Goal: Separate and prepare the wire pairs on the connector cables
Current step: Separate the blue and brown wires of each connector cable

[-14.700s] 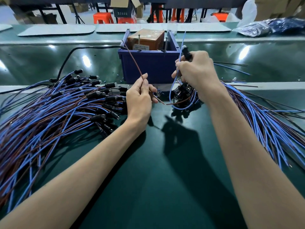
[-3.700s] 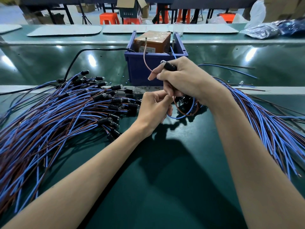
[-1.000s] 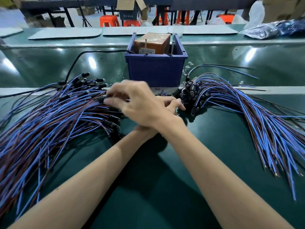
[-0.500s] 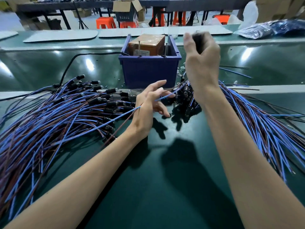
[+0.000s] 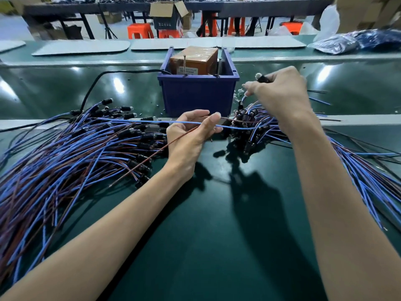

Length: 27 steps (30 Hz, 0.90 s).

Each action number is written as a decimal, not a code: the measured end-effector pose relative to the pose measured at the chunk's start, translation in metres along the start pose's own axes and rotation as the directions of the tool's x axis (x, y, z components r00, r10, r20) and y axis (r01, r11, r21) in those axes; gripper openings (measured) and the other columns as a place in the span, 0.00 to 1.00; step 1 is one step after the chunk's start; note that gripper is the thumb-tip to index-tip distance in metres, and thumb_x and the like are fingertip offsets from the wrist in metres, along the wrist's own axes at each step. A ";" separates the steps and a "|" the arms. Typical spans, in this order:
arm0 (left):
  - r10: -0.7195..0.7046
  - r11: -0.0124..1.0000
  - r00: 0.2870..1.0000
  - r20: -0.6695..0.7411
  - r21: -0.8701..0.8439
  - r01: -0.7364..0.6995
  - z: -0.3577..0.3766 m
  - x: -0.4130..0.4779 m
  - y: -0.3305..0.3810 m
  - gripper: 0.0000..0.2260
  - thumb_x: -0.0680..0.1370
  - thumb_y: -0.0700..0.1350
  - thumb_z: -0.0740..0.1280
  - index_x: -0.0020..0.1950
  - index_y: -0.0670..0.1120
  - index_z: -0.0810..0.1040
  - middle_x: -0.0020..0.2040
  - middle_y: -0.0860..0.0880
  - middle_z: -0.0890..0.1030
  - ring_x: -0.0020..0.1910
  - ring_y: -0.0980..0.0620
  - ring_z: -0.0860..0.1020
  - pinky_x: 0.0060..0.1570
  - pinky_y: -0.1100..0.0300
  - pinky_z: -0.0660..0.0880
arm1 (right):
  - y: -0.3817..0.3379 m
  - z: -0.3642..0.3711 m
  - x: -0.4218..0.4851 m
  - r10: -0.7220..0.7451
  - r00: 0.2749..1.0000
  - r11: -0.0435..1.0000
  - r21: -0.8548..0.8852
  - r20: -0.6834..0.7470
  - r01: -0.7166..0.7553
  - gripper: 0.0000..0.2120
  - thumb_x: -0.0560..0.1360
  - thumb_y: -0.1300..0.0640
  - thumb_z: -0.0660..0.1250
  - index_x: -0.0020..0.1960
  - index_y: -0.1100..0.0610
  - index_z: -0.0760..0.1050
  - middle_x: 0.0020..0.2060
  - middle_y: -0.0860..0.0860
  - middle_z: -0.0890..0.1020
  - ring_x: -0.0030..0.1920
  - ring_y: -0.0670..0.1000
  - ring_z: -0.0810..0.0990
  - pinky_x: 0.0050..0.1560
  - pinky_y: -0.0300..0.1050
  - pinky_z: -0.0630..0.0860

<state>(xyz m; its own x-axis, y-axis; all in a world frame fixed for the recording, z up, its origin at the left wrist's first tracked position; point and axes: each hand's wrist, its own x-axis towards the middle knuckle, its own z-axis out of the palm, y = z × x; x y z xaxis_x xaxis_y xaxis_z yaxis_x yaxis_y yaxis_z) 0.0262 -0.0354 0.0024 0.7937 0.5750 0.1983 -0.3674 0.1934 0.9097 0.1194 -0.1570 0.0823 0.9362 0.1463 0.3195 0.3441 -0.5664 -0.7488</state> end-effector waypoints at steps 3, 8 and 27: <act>-0.020 0.996 1.000 0.011 -0.082 0.021 0.000 0.002 0.000 0.04 0.72 0.39 0.73 0.44 0.43 0.79 0.36 0.50 0.84 0.34 0.54 0.83 0.38 0.68 0.76 | 0.004 -0.003 0.003 -0.002 1.000 0.999 -0.040 -0.003 0.002 0.15 0.73 0.50 0.68 0.44 0.63 0.83 0.30 0.56 0.74 0.30 0.51 0.67 0.26 0.38 0.62; 0.016 0.997 0.999 -0.036 -0.073 -0.019 -0.001 0.006 -0.004 0.03 0.75 0.39 0.69 0.45 0.46 0.79 0.38 0.52 0.85 0.38 0.56 0.83 0.44 0.66 0.77 | 0.006 -0.005 0.003 -0.039 0.999 0.999 0.017 0.015 0.038 0.21 0.76 0.40 0.64 0.45 0.58 0.83 0.32 0.51 0.77 0.34 0.49 0.72 0.38 0.40 0.66; -0.062 0.992 0.974 0.220 0.120 0.035 -0.003 0.002 -0.005 0.19 0.84 0.48 0.53 0.40 0.48 0.80 0.22 0.53 0.69 0.23 0.57 0.65 0.24 0.68 0.62 | -0.010 0.008 -0.014 -0.169 0.860 0.951 0.310 0.482 0.013 0.13 0.78 0.50 0.66 0.47 0.59 0.83 0.36 0.50 0.81 0.24 0.39 0.74 0.23 0.26 0.65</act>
<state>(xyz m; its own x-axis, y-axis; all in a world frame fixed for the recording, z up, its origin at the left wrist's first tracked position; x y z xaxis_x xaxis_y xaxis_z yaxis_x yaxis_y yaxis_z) 0.0284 -0.0329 -0.0027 0.9021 0.3729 0.2173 -0.2779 0.1165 0.9535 0.1037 -0.1469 0.0810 0.7810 0.6126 0.1211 0.3612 -0.2849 -0.8879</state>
